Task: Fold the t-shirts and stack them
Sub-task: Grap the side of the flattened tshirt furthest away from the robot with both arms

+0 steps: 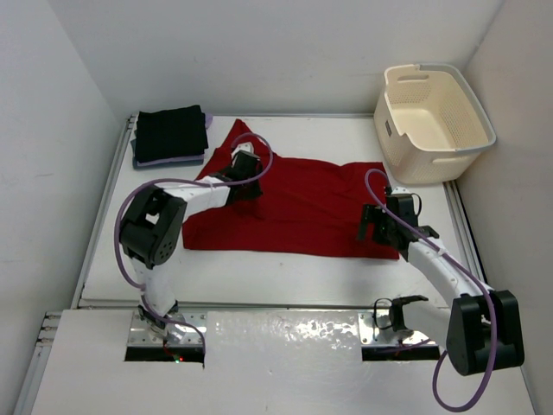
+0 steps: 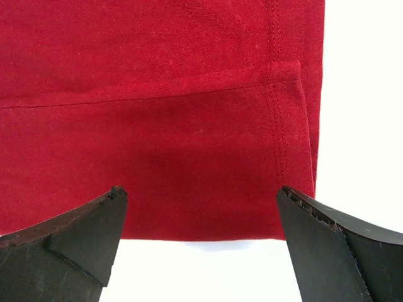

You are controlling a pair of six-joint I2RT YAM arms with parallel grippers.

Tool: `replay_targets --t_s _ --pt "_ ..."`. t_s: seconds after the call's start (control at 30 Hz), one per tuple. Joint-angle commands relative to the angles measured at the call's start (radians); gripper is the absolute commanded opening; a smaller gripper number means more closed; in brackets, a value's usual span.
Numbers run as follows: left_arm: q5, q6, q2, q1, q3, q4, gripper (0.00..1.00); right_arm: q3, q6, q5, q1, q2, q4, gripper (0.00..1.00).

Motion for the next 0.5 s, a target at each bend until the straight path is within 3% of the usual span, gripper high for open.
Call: replay_targets --t_s 0.0,0.2,0.23,0.27,0.3,0.37,0.47 --pt "-0.018 0.018 0.018 -0.017 0.07 0.051 0.0 0.002 -0.012 0.018 0.003 -0.014 0.018 0.99" --pt "-0.025 0.015 0.101 -0.041 0.142 0.043 0.0 -0.001 -0.012 0.018 0.003 -0.019 0.016 0.99" --pt "-0.049 0.012 0.145 -0.043 0.197 -0.009 0.46 0.004 -0.015 0.023 0.003 -0.025 0.013 0.99" --pt "-0.049 0.012 0.153 -0.043 0.198 -0.009 0.47 0.004 -0.015 0.023 0.003 -0.025 0.013 0.99" --pt "-0.066 0.012 0.158 -0.043 0.216 -0.021 0.76 0.005 -0.018 0.021 0.003 -0.031 0.013 0.99" --pt "-0.086 0.018 0.152 -0.043 0.228 -0.038 0.88 0.008 -0.02 0.012 0.003 -0.034 0.019 0.99" --pt "-0.107 0.041 0.128 -0.043 0.27 -0.032 0.92 0.021 -0.012 -0.012 0.005 -0.034 0.035 0.99"
